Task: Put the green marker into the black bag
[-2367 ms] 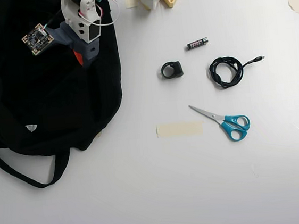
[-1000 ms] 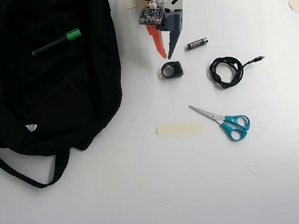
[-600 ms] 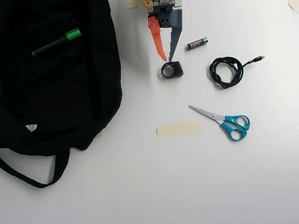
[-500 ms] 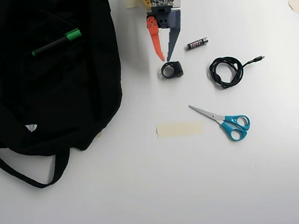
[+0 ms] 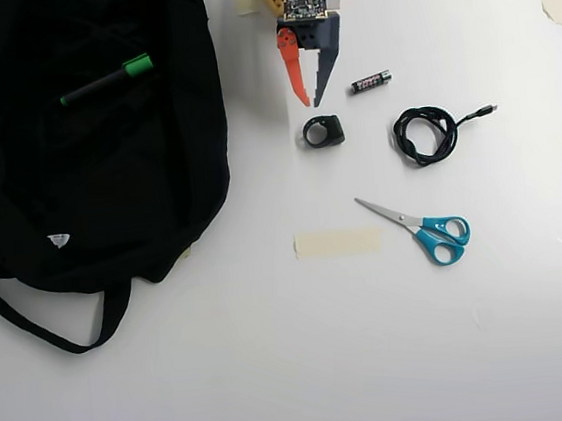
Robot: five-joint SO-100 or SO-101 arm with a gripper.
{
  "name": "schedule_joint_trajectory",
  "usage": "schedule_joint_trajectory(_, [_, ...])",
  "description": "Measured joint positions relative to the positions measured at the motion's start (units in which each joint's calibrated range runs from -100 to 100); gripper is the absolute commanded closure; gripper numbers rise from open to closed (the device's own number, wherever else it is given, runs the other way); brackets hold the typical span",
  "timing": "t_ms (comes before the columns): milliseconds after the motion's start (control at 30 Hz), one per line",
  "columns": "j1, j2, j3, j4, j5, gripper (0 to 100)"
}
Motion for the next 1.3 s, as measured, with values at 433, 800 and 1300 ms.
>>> schedule_joint_trajectory(433, [0.1, -4.1, -0.2, 23.9, 0.1, 98])
schedule_joint_trajectory(800, [0.1, -4.1, -0.2, 24.0, 0.1, 98])
schedule_joint_trajectory(1300, [0.1, -4.1, -0.2, 24.0, 0.1, 98])
